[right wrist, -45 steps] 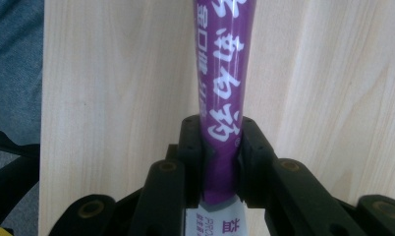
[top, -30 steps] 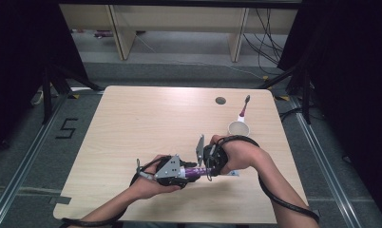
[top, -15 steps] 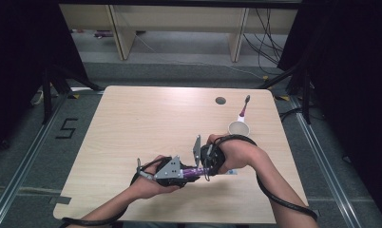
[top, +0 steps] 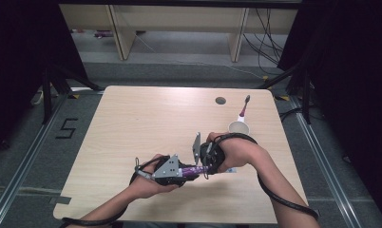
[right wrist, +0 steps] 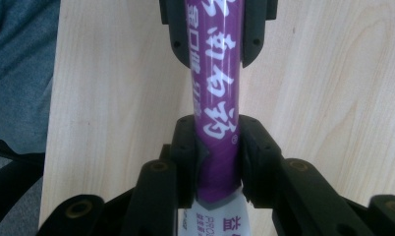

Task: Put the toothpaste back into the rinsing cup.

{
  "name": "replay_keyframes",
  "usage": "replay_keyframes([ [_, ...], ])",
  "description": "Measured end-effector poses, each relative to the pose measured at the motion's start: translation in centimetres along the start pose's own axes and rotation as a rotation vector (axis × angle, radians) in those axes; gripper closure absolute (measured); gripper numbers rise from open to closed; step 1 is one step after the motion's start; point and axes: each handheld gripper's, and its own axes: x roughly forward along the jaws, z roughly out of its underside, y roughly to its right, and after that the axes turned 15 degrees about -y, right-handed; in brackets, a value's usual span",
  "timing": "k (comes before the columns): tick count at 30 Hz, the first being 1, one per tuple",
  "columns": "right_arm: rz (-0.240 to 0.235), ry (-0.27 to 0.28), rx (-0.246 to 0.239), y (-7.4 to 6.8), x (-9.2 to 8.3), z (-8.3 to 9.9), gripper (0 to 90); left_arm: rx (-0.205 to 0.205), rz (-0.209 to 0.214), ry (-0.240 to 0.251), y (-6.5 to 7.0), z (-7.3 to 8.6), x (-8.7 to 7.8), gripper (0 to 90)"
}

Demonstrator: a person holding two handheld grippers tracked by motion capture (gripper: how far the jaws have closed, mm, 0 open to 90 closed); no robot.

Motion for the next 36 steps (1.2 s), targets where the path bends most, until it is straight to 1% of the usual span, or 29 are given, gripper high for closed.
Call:
replay_keyframes([
  [1,0.006,-0.026,0.017,-0.1,-0.2,0.0,69.8,-0.001,-0.001,0.000,0.0,0.0,0.0,68.4],
  [2,0.009,-0.012,0.010,0.0,-0.2,0.0,68.7,0.002,-0.001,-0.006,-0.1,0.0,-0.1,68.4],
  [4,-0.006,0.006,0.027,0.0,-0.1,0.1,67.0,-0.007,-0.003,0.003,0.0,0.0,-0.1,68.4],
  [5,0.012,-0.011,0.023,0.1,-0.3,0.1,66.7,-0.012,-0.003,0.007,0.0,0.0,-0.1,68.4],
  [7,0.029,-0.007,0.004,0.3,-0.4,0.2,65.6,-0.028,-0.003,0.015,0.0,0.1,-0.1,68.4],
  [8,0.020,-0.001,0.046,0.1,-0.5,0.3,64.1,-0.031,-0.002,0.021,-0.1,0.1,0.0,68.4],
  [10,0.024,-0.001,0.052,0.2,-0.7,0.5,61.9,-0.044,-0.003,0.027,-0.1,0.2,-0.1,68.4],
  [11,0.032,0.009,0.067,0.1,-0.7,0.6,60.8,-0.045,-0.005,0.030,-0.2,0.2,-0.1,68.4],
  [13,0.049,0.036,0.054,0.3,-0.9,0.9,58.3,-0.056,-0.009,0.035,-0.2,0.3,-0.3,68.4],
  [15,0.041,0.045,0.108,0.0,-1.2,1.3,55.8,-0.071,-0.012,0.057,-0.2,0.4,-0.3,68.4],
  [16,0.073,0.084,0.079,0.3,-1.4,1.6,54.3,-0.073,-0.016,0.054,-0.3,0.5,-0.5,68.4],
  [17,0.080,0.104,0.125,0.0,-1.6,1.9,52.2,-0.079,-0.024,0.059,-0.4,0.5,-0.5,68.4],
  [18,0.100,0.146,0.117,0.2,-1.8,2.3,49.5,-0.086,-0.036,0.064,-0.6,0.6,-0.7,68.4],
  [19,0.109,0.206,0.183,0.0,-2.1,2.8,46.6,-0.094,-0.042,0.070,-0.6,0.7,-0.8,68.4],
  [21,0.095,0.305,0.294,-0.5,-2.5,3.8,46.1,-0.113,-0.056,0.082,-0.9,0.9,-1.1,68.4],
  [22,0.117,0.383,0.310,-0.4,-2.6,4.4,45.1,-0.124,-0.070,0.086,-1.0,1.0,-1.2,68.4],
  [23,0.150,0.449,0.349,-0.6,-2.7,5.0,43.6,-0.123,-0.077,0.084,-1.2,1.1,-1.4,68.4],
  [24,0.159,0.494,0.406,-0.9,-2.8,5.4,42.4,-0.133,-0.092,0.091,-1.3,1.1,-1.5,68.4],
  [25,0.195,0.570,0.438,-1.0,-2.7,6.0,41.1,-0.147,-0.110,0.100,-1.5,1.3,-1.7,68.4],
  [26,0.197,0.658,0.510,-1.3,-2.5,6.6,39.7,-0.160,-0.118,0.107,-1.7,1.3,-1.8,68.4],
  [27,0.191,0.714,0.552,-1.6,-2.3,7.0,39.0,-0.171,-0.127,0.114,-1.8,1.4,-1.9,68.4],
  [28,0.205,0.755,0.556,-1.7,-2.0,7.2,39.0,-0.185,-0.148,0.126,-2.0,1.4,-2.1,68.4],
  [29,0.204,0.810,0.606,-2.0,-1.5,7.5,38.7,-0.190,-0.157,0.131,-2.1,1.5,-2.2,68.4],
  [30,0.202,0.830,0.624,-2.2,-1.2,7.7,38.7,-0.200,-0.173,0.138,-2.3,1.6,-2.3,68.4],
  [31,0.213,0.881,0.655,-2.4,-0.7,7.9,38.7,-0.206,-0.183,0.140,-2.4,1.6,-2.4,68.4],
  [32,0.213,0.904,0.673,-2.5,-0.4,8.0,39.0,-0.216,-0.193,0.151,-2.5,1.7,-2.5,68.4],
  [33,0.220,0.947,0.712,-2.7,0.0,8.1,39.2,-0.222,-0.209,0.149,-2.6,1.7,-2.7,68.4],
  [35,0.184,1.044,0.779,-3.0,0.8,8.2,39.1,-0.234,-0.231,0.157,-2.8,1.8,-2.8,68.4],
  [36,0.161,1.082,0.799,-3.1,1.1,8.1,38.6,-0.242,-0.247,0.162,-2.9,1.8,-2.9,68.4],
])
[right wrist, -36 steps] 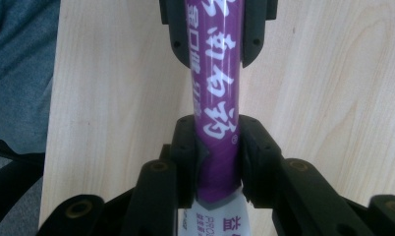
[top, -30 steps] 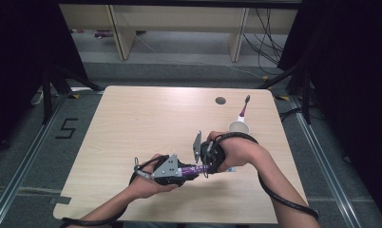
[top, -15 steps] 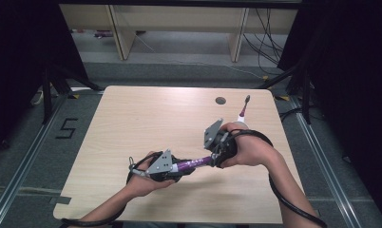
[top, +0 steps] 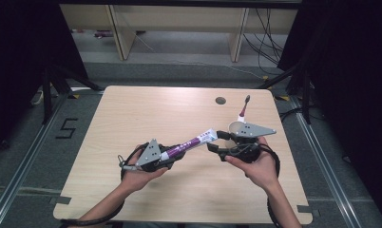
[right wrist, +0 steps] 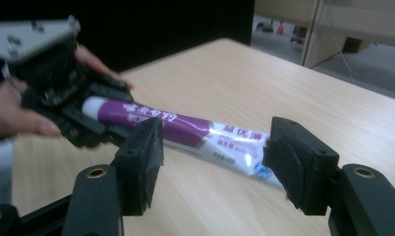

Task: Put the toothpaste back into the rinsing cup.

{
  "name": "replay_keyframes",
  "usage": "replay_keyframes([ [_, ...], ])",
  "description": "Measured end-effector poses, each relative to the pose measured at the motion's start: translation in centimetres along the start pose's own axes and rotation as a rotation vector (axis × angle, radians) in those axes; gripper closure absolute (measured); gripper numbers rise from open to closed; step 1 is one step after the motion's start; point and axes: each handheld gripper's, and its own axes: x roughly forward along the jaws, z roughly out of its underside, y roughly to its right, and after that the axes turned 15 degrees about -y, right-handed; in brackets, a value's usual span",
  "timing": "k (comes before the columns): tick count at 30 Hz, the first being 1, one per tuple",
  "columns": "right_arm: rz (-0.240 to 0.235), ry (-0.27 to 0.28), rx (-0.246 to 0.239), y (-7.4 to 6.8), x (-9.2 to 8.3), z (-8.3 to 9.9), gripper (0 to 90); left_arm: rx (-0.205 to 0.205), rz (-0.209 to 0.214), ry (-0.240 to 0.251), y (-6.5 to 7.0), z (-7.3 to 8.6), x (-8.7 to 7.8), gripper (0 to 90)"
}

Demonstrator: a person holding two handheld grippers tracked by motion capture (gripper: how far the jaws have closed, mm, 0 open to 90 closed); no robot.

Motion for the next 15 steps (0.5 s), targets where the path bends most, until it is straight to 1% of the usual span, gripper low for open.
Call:
replay_keyframes([
  [1,-0.011,0.027,0.034,0.1,0.3,0.5,37.8,-0.004,-0.010,0.003,-0.1,0.0,0.0,68.4],
  [2,-0.024,0.029,0.058,0.0,0.5,0.7,37.8,-0.010,-0.018,0.007,-0.2,0.0,-0.1,68.4],
  [3,-0.033,0.038,0.092,-0.1,0.9,1.1,37.9,-0.012,-0.023,0.016,-0.2,0.0,0.0,68.4],
  [4,-0.042,0.044,0.108,-0.1,1.2,1.3,37.6,-0.016,-0.032,0.013,-0.3,-0.1,-0.1,68.4],
  [5,-0.066,0.031,0.153,-0.3,1.6,1.6,36.7,-0.019,-0.034,0.016,-0.4,-0.1,-0.2,68.4],
  [6,-0.074,0.037,0.152,-0.2,2.0,1.7,36.7,-0.023,-0.043,0.022,-0.4,-0.1,-0.2,68.4],
  [7,-0.078,0.022,0.173,-0.3,2.5,1.9,36.2,-0.025,-0.045,0.022,-0.5,-0.1,-0.2,68.4],
  [8,-0.082,0.013,0.174,-0.2,3.1,2.0,35.4,-0.027,-0.047,0.024,-0.5,-0.1,-0.2,68.4],
  [9,-0.095,0.006,0.198,-0.3,3.4,2.0,35.2,-0.034,-0.049,0.031,-0.5,-0.2,-0.2,68.4],
  [10,-0.093,0.000,0.204,-0.3,3.9,2.1,35.1,-0.033,-0.050,0.034,-0.5,-0.2,-0.2,68.4],
  [11,-0.113,-0.005,0.234,-0.3,4.3,2.1,34.9,-0.035,-0.050,0.037,-0.5,-0.2,-0.3,68.4],
  [12,-0.123,-0.006,0.255,-0.3,4.5,2.1,34.5,-0.034,-0.051,0.041,-0.5,-0.2,-0.3,68.4],
  [13,-0.136,0.005,0.254,-0.1,4.8,2.1,34.2,-0.032,-0.051,0.043,-0.4,-0.2,-0.3,68.4],
  [15,-0.129,0.004,0.286,0.1,5.1,2.1,33.2,-0.031,-0.050,0.045,-0.4,-0.2,-0.3,68.4],
])
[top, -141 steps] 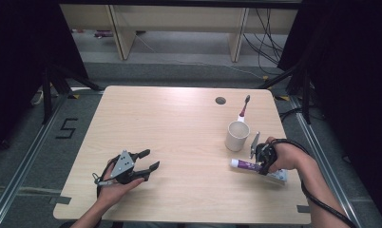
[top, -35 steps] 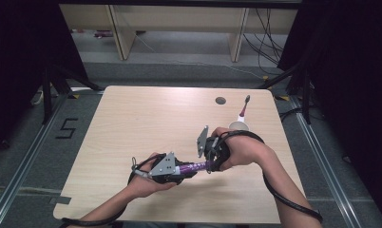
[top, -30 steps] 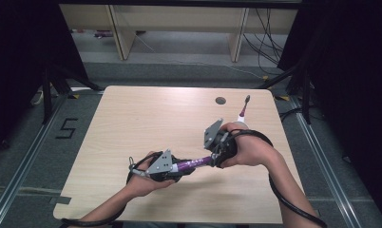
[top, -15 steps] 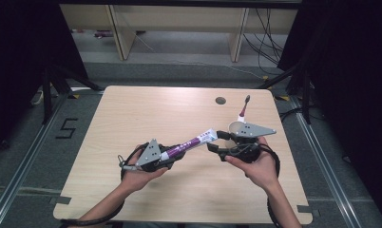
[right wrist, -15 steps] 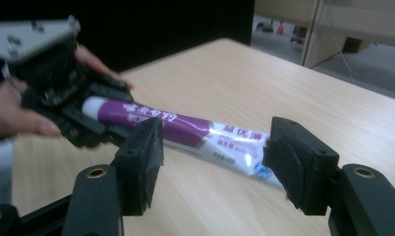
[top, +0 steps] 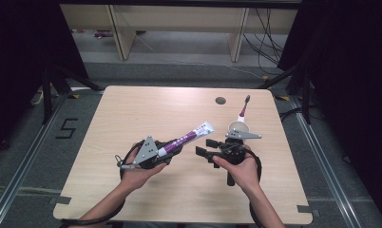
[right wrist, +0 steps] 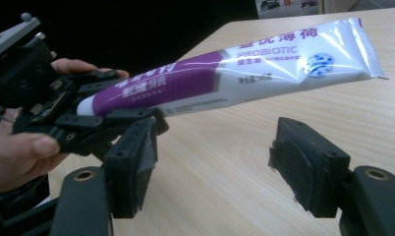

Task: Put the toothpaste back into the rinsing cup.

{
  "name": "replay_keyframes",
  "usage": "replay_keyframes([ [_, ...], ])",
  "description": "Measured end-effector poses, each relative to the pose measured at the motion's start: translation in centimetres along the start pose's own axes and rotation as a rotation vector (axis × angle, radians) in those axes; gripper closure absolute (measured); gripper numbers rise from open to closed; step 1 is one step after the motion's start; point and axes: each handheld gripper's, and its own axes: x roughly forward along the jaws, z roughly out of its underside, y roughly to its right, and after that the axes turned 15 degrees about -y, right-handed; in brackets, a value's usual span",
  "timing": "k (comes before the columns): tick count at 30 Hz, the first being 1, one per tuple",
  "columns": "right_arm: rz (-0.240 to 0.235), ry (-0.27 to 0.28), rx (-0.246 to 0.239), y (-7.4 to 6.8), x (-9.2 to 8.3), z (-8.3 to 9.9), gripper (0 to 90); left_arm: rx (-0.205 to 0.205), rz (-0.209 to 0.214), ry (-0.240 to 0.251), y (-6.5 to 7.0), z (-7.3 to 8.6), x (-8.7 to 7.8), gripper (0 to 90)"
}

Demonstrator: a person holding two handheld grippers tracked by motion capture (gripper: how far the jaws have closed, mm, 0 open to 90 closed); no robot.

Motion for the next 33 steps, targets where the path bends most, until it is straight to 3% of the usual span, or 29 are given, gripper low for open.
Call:
replay_keyframes([
  [7,-0.038,0.016,0.054,0.8,1.0,-0.2,31.6,0.003,-0.001,0.008,0.2,-0.1,0.0,68.4],
  [9,-0.057,0.015,0.105,0.7,1.1,-0.3,31.8,0.000,0.001,0.009,0.2,-0.1,0.0,68.4],
  [12,-0.060,0.046,0.100,1.0,1.5,-0.6,31.8,0.000,0.001,0.011,0.3,-0.1,0.0,68.4],
  [13,-0.082,0.043,0.136,0.8,1.5,-0.7,31.8,0.000,0.002,0.014,0.3,-0.1,0.0,68.4],
  [14,-0.066,0.059,0.107,1.0,1.6,-0.8,31.7,0.002,0.001,0.015,0.3,-0.1,0.0,68.4],
  [16,-0.077,0.064,0.121,1.0,1.7,-1.0,31.0,0.000,0.000,0.019,0.3,-0.1,0.0,68.4],
  [19,-0.102,0.073,0.179,0.9,1.8,-1.3,31.0,-0.007,-0.002,0.028,0.4,-0.2,0.0,68.4],
  [20,-0.091,0.081,0.162,1.1,1.9,-1.4,30.8,-0.008,-0.001,0.029,0.4,-0.2,-0.1,68.4],
  [24,-0.089,0.090,0.188,1.2,2.1,-1.6,30.1,-0.006,-0.002,0.029,0.5,-0.2,0.0,68.3],
  [27,-0.118,0.092,0.237,1.1,2.2,-1.7,28.7,-0.007,-0.002,0.029,0.7,-0.1,0.2,68.3],
  [30,-0.118,0.100,0.251,1.4,2.4,-1.8,28.8,-0.012,-0.005,0.028,0.8,0.0,0.3,68.3],
  [31,-0.138,0.095,0.291,1.2,2.3,-1.9,29.1,-0.013,-0.005,0.029,0.8,0.0,0.3,68.3],
  [33,-0.144,0.116,0.280,1.5,2.4,-1.9,30.0,-0.011,-0.006,0.030,1.0,0.0,0.4,68.3],
])
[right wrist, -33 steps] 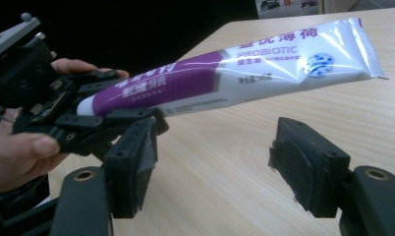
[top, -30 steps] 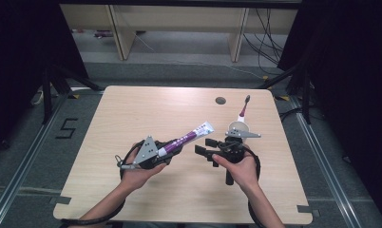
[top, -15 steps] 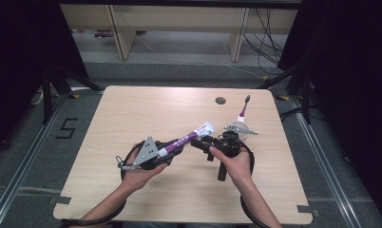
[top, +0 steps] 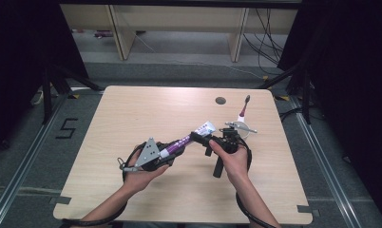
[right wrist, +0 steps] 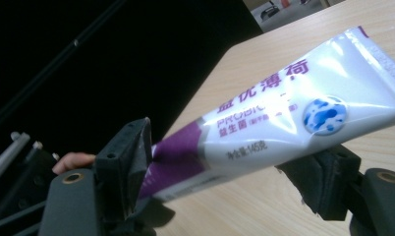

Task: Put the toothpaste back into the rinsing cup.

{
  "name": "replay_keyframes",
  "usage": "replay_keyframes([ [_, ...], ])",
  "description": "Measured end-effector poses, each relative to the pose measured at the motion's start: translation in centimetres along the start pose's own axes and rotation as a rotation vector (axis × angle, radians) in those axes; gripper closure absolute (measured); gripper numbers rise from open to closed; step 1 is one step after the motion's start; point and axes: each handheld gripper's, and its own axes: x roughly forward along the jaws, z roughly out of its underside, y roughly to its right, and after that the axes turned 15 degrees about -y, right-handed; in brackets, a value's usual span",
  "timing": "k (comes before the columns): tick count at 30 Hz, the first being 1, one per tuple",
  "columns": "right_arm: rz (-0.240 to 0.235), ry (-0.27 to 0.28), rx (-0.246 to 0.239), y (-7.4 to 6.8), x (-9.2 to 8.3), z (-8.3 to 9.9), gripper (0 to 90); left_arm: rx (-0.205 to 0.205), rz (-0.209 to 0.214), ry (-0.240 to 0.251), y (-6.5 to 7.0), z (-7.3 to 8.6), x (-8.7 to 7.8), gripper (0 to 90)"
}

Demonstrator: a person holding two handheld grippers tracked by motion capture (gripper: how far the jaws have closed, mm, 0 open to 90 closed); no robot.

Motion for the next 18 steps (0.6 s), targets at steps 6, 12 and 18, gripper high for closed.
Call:
replay_keyframes([
  [6,0.004,0.027,0.018,0.2,0.3,-0.2,38.3,0.022,0.000,-0.021,0.7,0.0,0.5,68.3],
  [12,-0.078,0.079,0.041,-0.7,-0.5,-0.5,70.0,0.040,0.010,-0.070,1.2,0.5,1.3,67.8],
  [18,0.012,0.040,-0.173,-2.9,-1.1,-1.0,77.5,0.035,0.053,-0.161,1.3,0.2,1.7,49.8],
])
